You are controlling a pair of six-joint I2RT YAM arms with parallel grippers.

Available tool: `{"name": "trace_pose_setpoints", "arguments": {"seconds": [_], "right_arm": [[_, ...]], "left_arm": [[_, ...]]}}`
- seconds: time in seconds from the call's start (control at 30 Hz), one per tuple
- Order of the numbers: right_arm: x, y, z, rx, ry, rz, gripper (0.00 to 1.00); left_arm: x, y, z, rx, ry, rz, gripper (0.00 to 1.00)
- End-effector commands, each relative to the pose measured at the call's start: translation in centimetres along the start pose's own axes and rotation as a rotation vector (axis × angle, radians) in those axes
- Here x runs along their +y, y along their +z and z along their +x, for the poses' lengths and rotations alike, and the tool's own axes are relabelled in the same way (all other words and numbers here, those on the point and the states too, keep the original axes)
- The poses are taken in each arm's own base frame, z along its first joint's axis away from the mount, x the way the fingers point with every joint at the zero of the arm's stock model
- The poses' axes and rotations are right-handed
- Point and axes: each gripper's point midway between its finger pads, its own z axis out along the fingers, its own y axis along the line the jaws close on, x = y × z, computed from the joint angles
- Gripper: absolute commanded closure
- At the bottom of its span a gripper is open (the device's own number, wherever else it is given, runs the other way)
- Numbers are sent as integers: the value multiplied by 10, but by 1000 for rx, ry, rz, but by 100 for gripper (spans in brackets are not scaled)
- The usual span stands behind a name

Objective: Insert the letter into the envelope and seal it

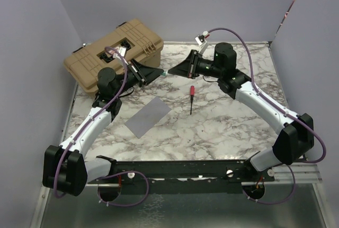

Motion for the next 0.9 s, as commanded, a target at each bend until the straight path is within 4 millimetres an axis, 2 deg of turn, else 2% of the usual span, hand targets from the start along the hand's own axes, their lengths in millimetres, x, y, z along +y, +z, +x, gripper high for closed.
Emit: {"name": "trace_pose_setpoints", "arguments": {"seconds": [0.0,0.2,0.37,0.57,0.87], "right_arm": [[18,4,-4,-13,43,-89,100],[44,1,-12,-24,119,-187,100],[64,-4,-21,-41,169,-261,100],[81,-5,-28,-38,204,-339,100],[96,-4,-23,9,214,-409,100]], "left_arm": [[-46,-1,-3,12,9,153,100],[-70,-2,-10,-3,15,223,100],[-80,-3,-13,-14,27,258,100],[-82,-6,-11,-37,101,278,100],[-77,3,14,18,147,286,100]]}}
